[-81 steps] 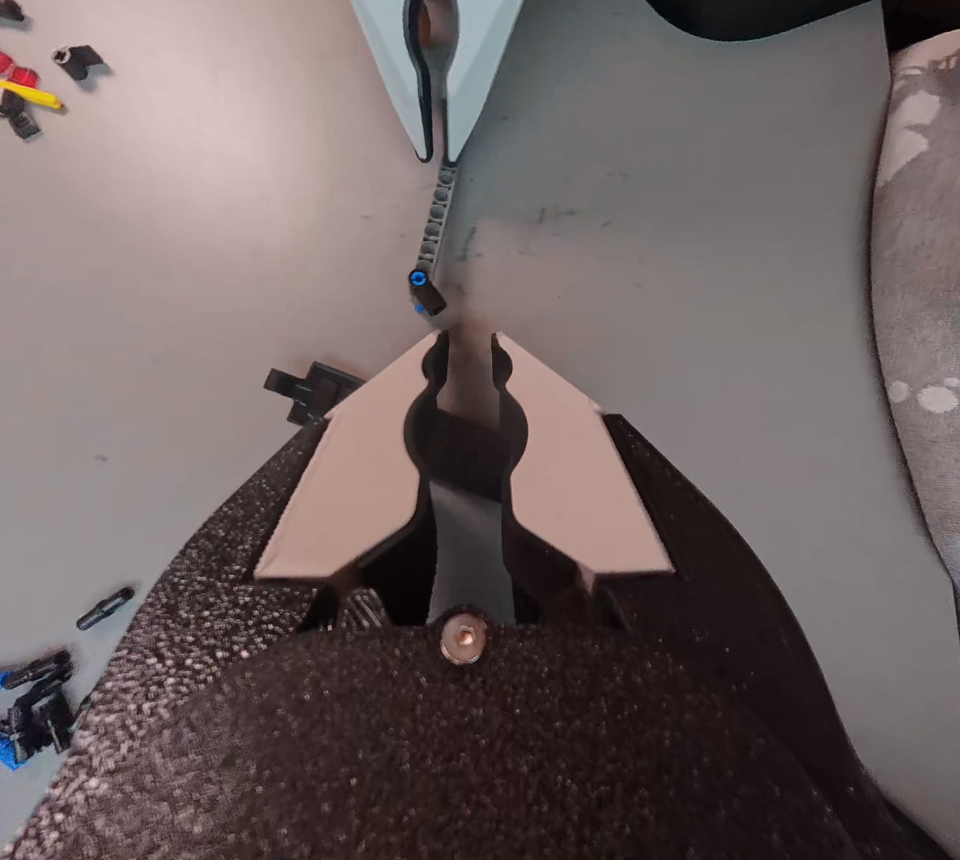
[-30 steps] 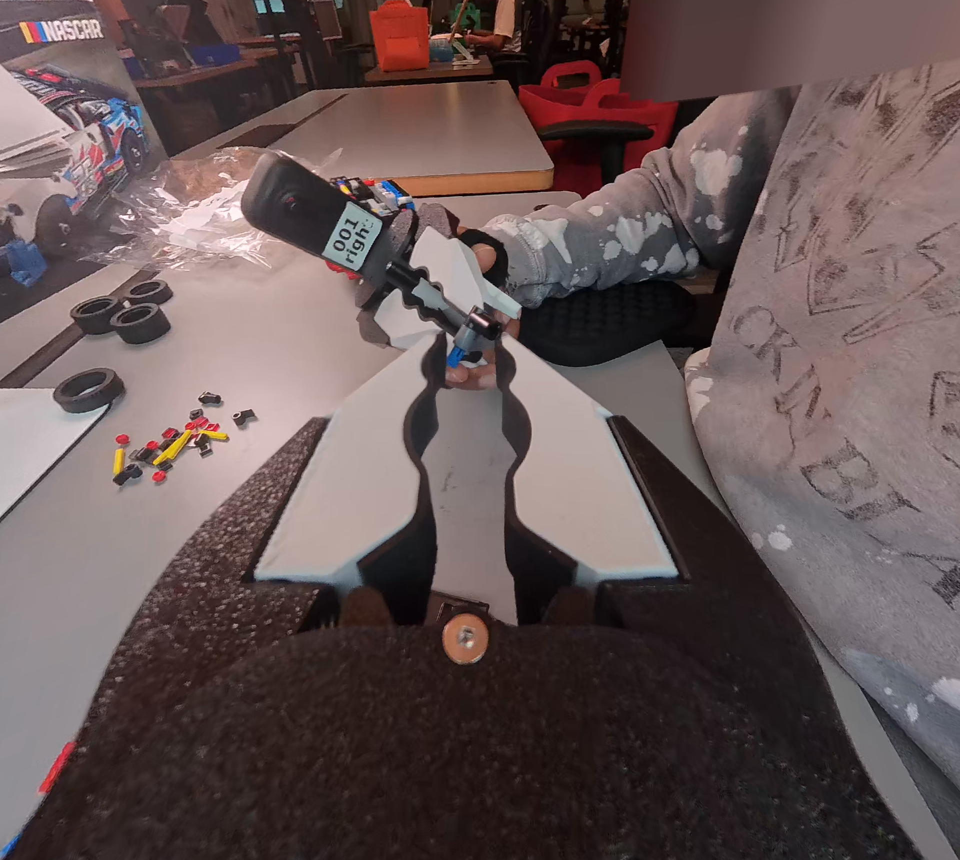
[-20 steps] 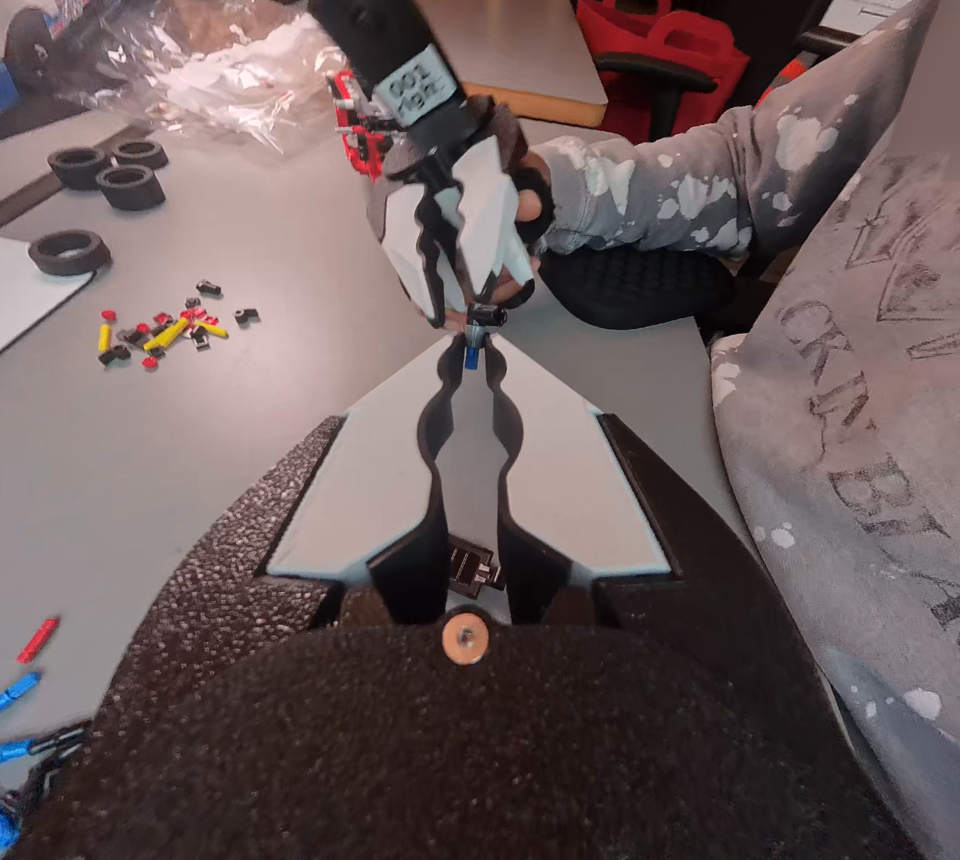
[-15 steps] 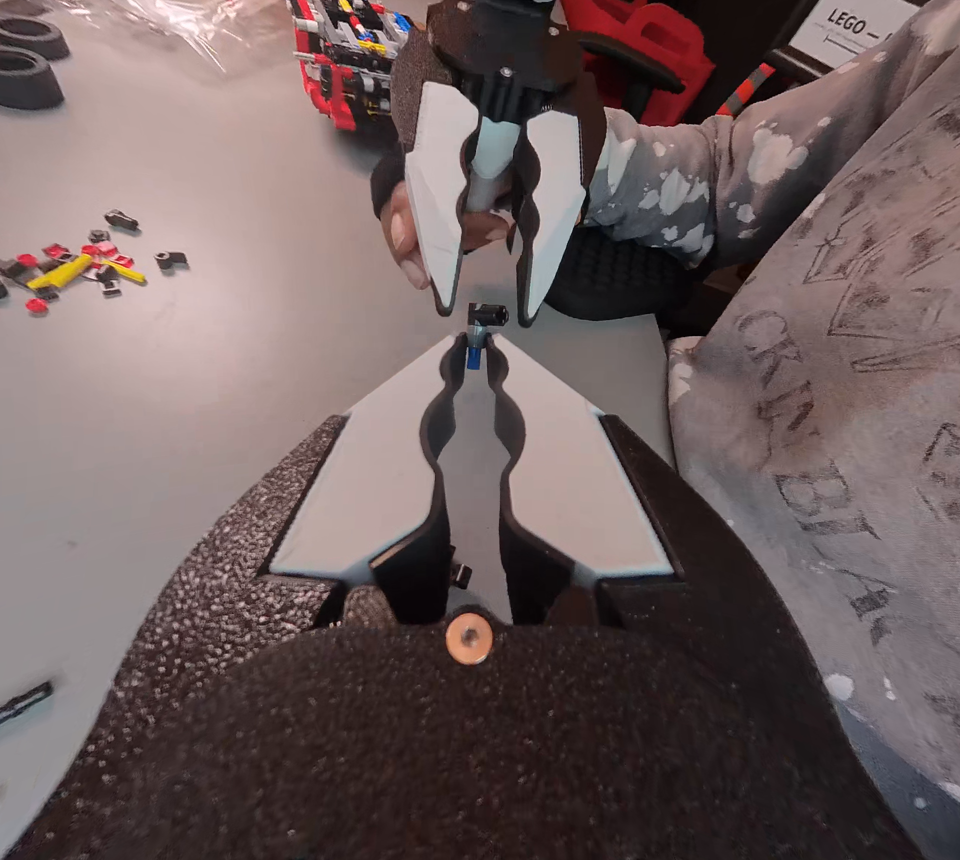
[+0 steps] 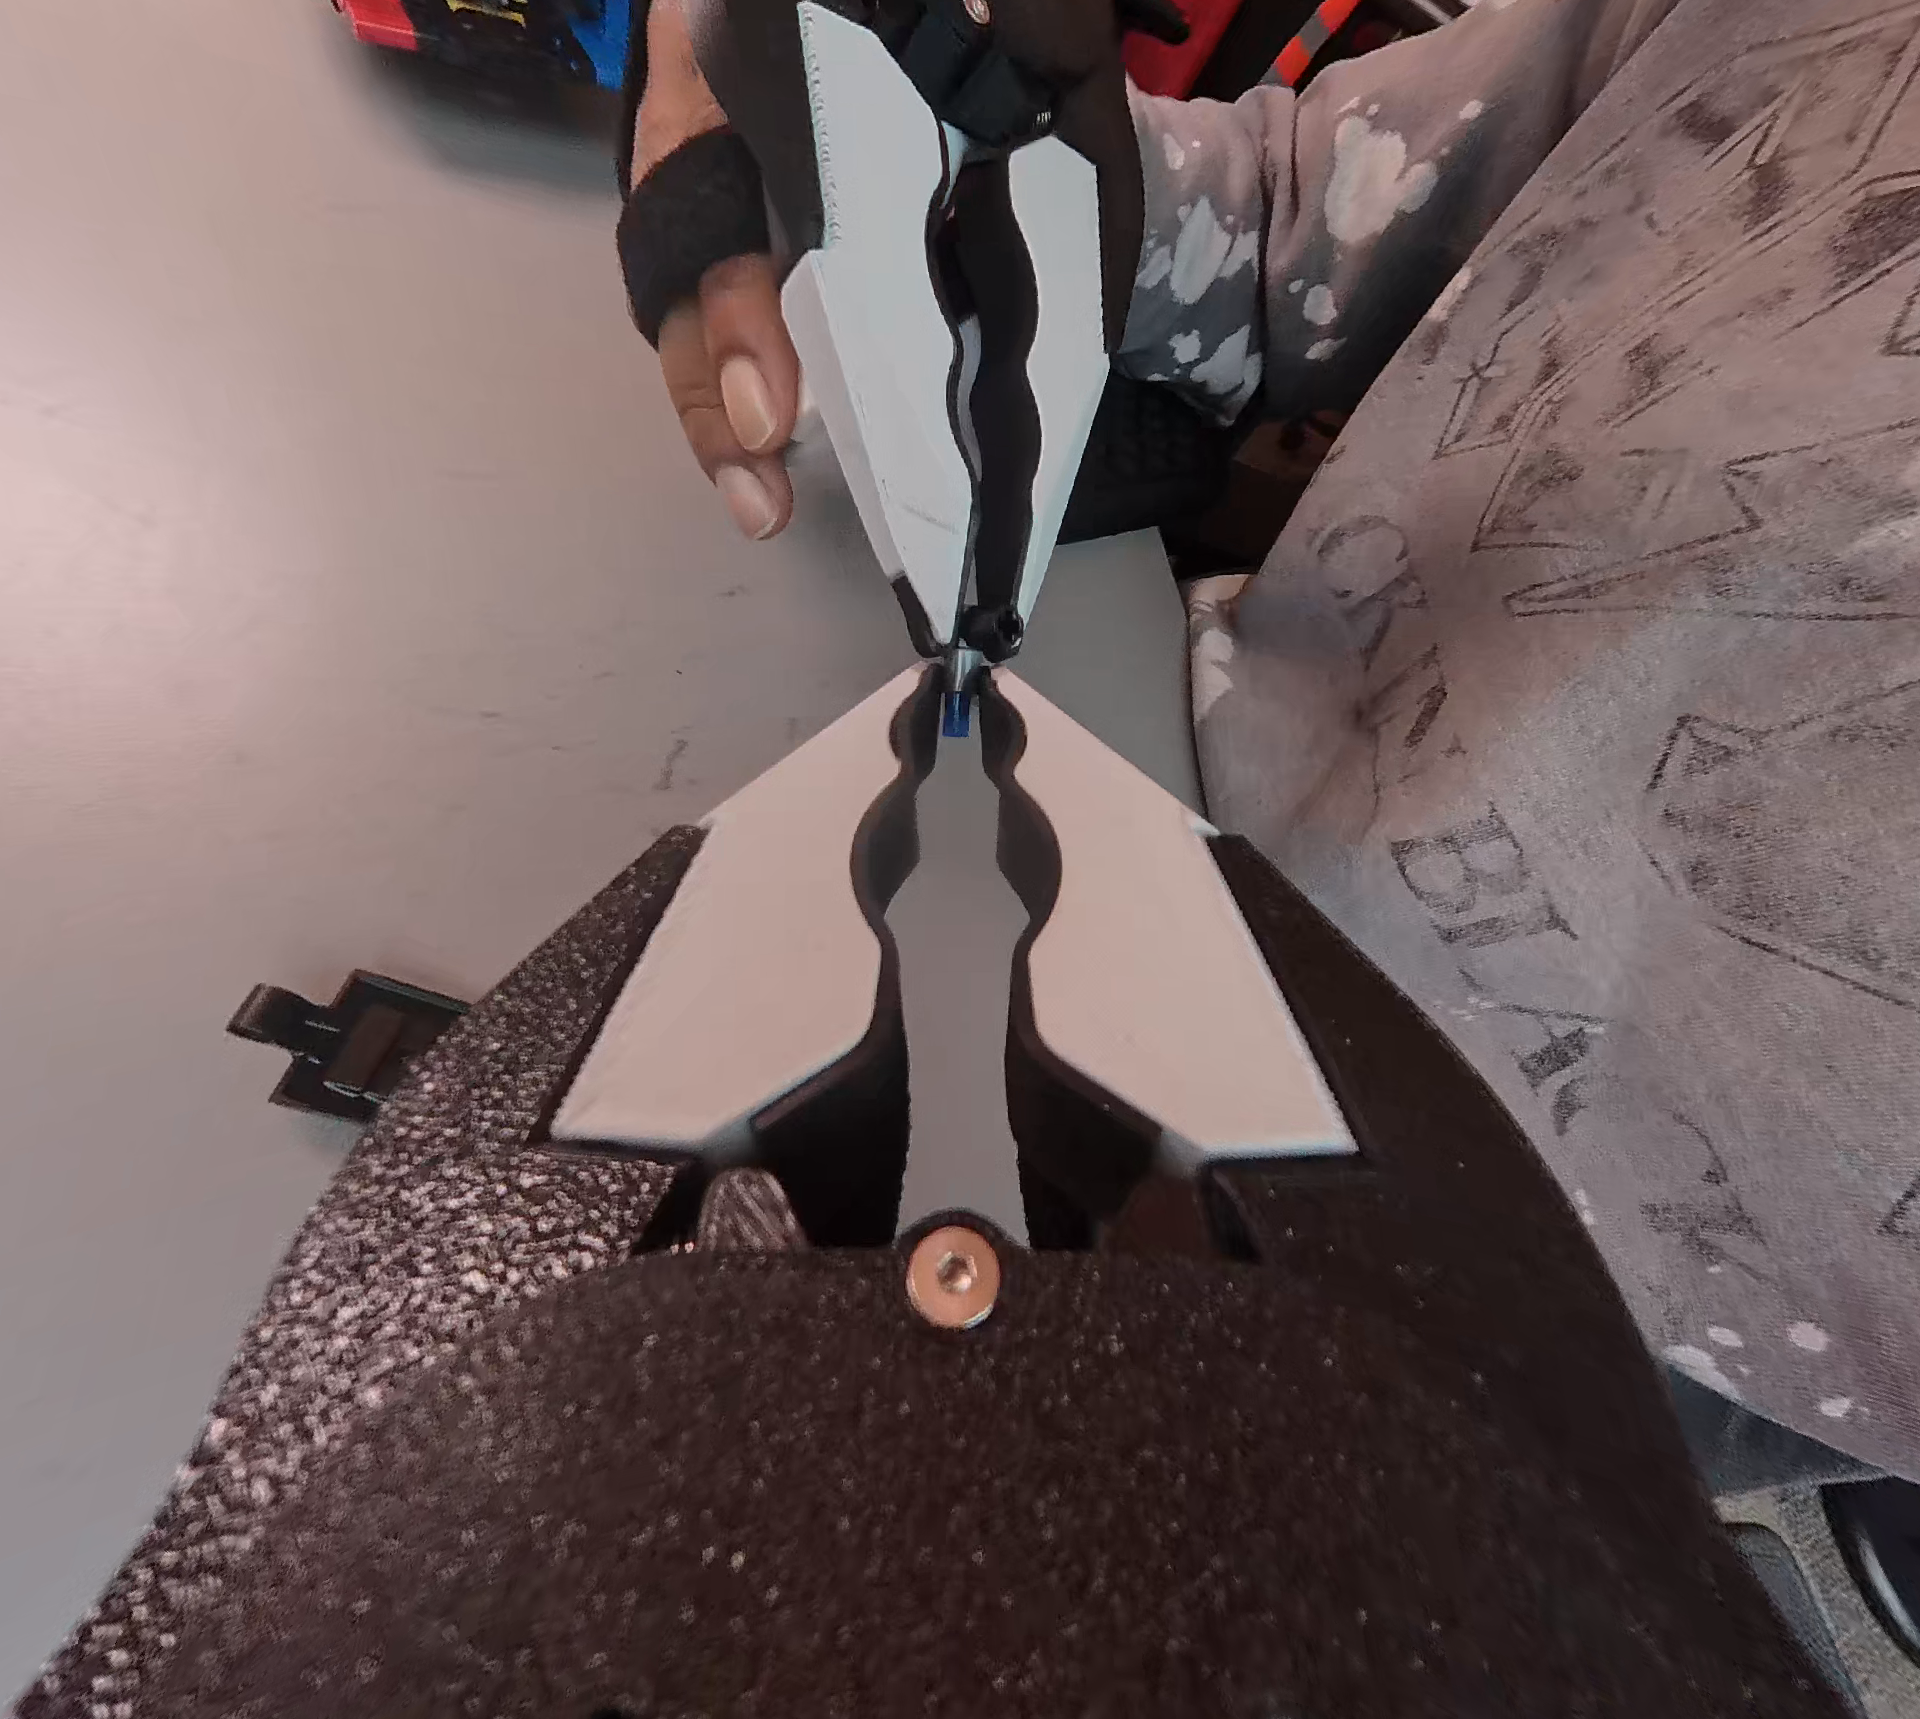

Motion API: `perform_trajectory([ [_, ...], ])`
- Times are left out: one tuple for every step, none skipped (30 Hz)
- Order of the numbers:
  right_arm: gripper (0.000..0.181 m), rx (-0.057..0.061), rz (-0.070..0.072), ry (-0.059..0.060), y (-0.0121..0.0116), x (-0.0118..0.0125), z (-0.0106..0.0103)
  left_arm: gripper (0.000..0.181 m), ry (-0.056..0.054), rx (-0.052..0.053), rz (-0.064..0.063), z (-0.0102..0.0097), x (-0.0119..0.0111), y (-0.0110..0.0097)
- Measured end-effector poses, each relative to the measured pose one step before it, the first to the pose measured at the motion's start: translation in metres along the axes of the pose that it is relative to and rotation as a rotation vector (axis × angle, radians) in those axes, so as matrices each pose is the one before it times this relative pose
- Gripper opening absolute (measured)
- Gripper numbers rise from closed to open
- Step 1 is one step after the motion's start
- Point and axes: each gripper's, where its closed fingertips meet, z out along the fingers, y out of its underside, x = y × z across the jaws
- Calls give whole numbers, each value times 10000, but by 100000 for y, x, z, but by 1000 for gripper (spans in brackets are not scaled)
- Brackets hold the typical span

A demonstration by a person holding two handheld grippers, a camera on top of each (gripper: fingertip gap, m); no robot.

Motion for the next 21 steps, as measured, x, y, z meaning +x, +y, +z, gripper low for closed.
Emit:
perform_trajectory([
  [7,244,10,97,-485,190,-225,5,183,315,-207,-281,114,-458],
  [7,354,122,86,-648,271,-293,5,190,430,-185,-388,146,-656],
  [7,218,114,94,-452,303,-230,5,127,402,-122,-321,97,-615],
  [7,-18,-23,92,-75,234,-131,5,25,216,-145,-152,-102,-337],
  [7,29,-20,142,-79,266,-133,5,2,195,-124,-73,-157,-252],
  [7,138,76,131,-187,309,-217,5,4,285,-165,-142,-128,-416],
  [7,176,125,35,-234,204,-275,4,-34,230,-66,-185,-55,-435],
  [6,213,113,45,-317,260,-595,4,-61,190,90,-355,-10,-400],
  [6,206,91,129,-279,468,-1064,5,-176,367,15,-806,-263,-655],
  [6,239,199,303,-216,791,-1290,4,-306,651,-66,-1383,-559,-1153],
  [6,291,243,212,-186,648,-1041,4,-422,314,47,-1347,-704,-779],
  [6,203,242,81,-5,346,-558,4,-433,-17,206,-862,-634,-248],
  [6,62,125,46,180,167,-70,4,-129,18,130,-298,-135,-147],
  [6,-79,109,92,315,248,267,4,69,49,18,143,156,-66],
  [6,-154,131,14,405,191,399,4,-164,-88,3,408,-216,227],
  [7,-15,133,-158,209,-70,333,5,-169,-265,-17,505,-265,542],
  [7,92,132,-94,39,3,214,5,-70,-287,-72,504,-140,599],
  [7,60,146,11,74,161,126,5,11,-302,-130,475,-50,658],
  [7,42,131,-22,103,76,88,5,-44,-361,-187,529,-167,756],
  [7,35,118,-62,110,-47,110,5,-115,-328,-131,578,-224,734],
  [7,-14,93,-32,162,-28,136,5,9,-370,-125,625,-8,765],
])
